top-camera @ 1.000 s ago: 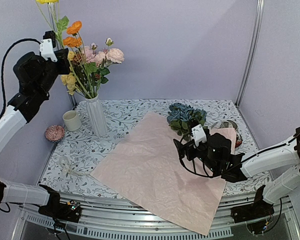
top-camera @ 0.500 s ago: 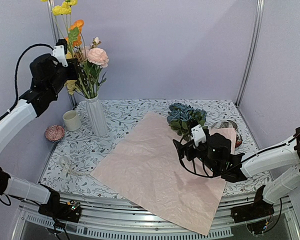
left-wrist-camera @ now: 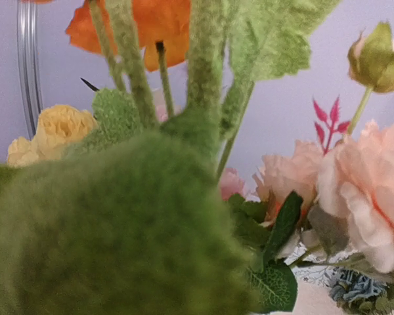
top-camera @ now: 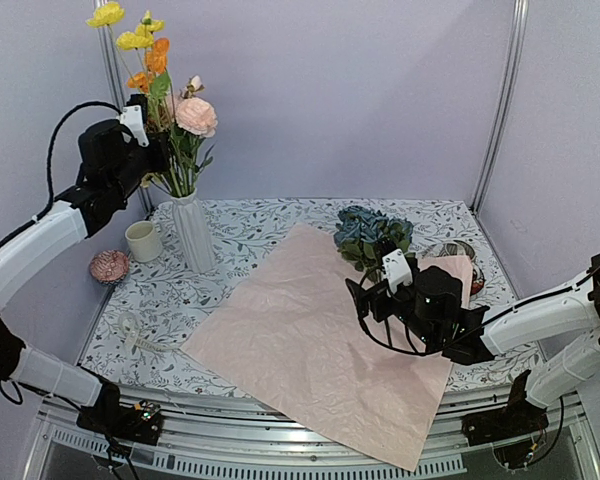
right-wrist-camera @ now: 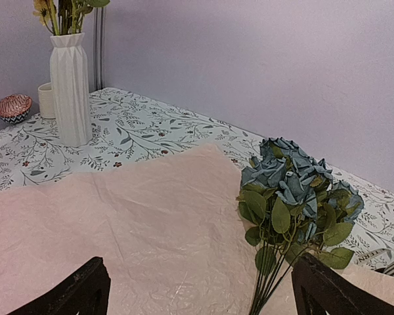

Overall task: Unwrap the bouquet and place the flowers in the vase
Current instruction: Place the fake flower in the vase.

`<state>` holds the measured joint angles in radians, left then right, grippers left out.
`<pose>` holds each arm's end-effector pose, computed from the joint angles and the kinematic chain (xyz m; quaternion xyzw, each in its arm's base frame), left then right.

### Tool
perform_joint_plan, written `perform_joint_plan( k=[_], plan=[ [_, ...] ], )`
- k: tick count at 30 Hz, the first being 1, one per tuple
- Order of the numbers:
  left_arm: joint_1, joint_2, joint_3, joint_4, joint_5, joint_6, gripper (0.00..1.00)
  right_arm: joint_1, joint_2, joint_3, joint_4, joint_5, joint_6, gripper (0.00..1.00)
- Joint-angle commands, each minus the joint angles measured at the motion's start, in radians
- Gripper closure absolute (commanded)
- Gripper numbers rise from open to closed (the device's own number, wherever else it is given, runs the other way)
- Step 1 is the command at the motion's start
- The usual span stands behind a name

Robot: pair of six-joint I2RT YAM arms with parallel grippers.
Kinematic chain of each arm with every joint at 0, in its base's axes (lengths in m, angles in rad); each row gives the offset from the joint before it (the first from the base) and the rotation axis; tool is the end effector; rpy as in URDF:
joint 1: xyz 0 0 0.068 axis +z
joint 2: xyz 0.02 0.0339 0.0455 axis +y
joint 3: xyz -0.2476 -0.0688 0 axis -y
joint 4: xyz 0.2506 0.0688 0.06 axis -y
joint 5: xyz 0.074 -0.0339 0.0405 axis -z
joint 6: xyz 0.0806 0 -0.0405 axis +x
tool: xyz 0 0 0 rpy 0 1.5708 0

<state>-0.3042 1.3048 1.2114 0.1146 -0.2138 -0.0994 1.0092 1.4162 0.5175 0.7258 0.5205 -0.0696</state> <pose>0.3512 -0.0923 0.3920 -0.0047 0.6997 -0.0693 0.7110 0.2079 0.2551 0.1746 -0.2379 0.7197 0.1058 0.6436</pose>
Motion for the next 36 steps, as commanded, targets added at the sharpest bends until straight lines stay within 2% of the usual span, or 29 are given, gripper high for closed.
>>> perform_joint_plan(
  k=[1, 8, 13, 28, 34, 36],
  plan=[
    [0.008, 0.071, -0.066, -0.107, 0.028, -0.048, 1.0, -0.001, 0.007, 0.027, -0.001, -0.008, -0.006, 0.01],
    [0.008, 0.042, -0.099, -0.047, 0.014, -0.059, 1.0, -0.001, 0.007, 0.027, -0.003, -0.009, -0.006, 0.01],
    [0.01, 0.05, -0.093, -0.069, 0.039, -0.065, 1.0, -0.001, 0.007, 0.028, -0.006, -0.011, -0.006, 0.01],
    [0.01, 0.07, -0.249, 0.001, 0.093, -0.171, 1.0, -0.001, 0.01, 0.032, -0.014, -0.023, 0.002, 0.01],
    [0.011, 0.077, -0.255, -0.012, 0.101, -0.176, 1.0, -0.001, 0.017, 0.036, -0.014, -0.023, 0.001, 0.01],
    [0.011, 0.072, -0.249, -0.022, 0.102, -0.175, 0.96, -0.001, 0.016, 0.035, -0.014, -0.023, 0.001, 0.01]
  ],
)
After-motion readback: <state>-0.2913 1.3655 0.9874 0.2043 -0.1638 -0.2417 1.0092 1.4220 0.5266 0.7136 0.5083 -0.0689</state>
